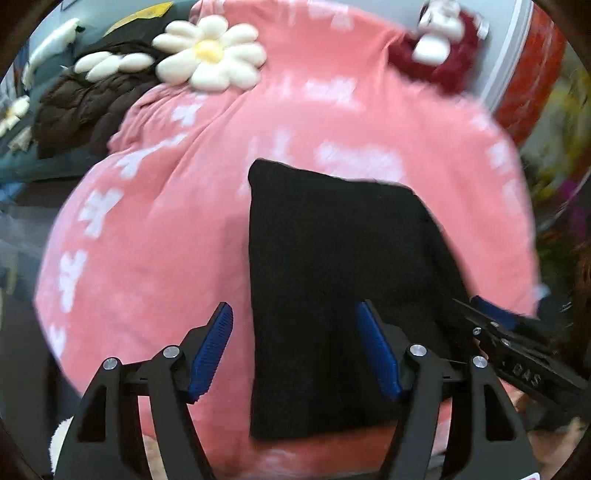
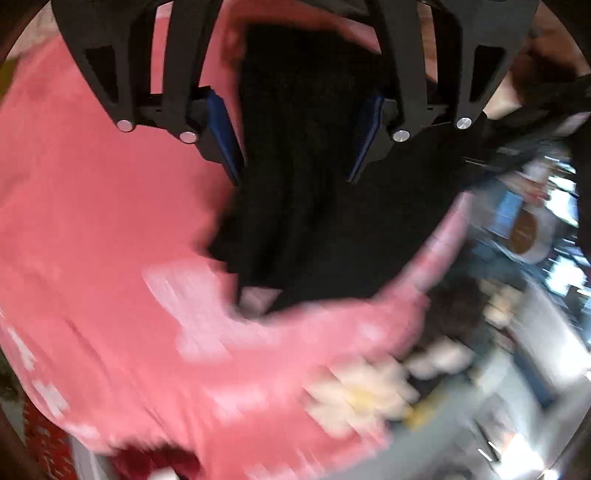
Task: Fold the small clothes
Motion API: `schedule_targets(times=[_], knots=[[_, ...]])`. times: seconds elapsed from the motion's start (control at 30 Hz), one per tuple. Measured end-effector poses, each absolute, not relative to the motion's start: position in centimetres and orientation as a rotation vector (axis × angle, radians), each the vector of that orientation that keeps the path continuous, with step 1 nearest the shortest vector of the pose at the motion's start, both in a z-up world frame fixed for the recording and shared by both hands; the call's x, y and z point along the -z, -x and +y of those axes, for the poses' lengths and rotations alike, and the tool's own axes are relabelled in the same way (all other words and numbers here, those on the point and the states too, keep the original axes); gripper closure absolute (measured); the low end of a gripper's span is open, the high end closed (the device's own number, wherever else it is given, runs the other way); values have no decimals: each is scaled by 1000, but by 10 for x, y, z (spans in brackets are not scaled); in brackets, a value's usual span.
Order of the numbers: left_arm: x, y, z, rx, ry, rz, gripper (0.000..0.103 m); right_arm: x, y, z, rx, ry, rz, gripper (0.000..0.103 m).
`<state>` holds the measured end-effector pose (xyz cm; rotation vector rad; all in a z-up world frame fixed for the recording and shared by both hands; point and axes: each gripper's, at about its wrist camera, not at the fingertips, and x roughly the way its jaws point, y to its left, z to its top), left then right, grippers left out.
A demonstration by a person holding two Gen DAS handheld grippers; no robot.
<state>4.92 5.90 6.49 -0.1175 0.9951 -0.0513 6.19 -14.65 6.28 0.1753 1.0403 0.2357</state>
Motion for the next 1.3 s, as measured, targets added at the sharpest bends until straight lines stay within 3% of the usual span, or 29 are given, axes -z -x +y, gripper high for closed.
schedule_targets(times=[0.23,0.4,0.57,0.93,1.3], knots=[[-11,-29,56,44,107,1053,36,-41,-8,-145,-154,-129,1032,47],[6,-13,34,69,83,1054,35,-24,27,-147,-25,-32,962,19],[15,0,17,80,51,1017,35,-2,31,-149,22,-21,963,11],[32,6,3,12,-13,1042,35,23,26,-176,42,-123,1055,7],[37,12,-4,-9,-41,1044,38,18,29,-175,30,-110,1028,7]])
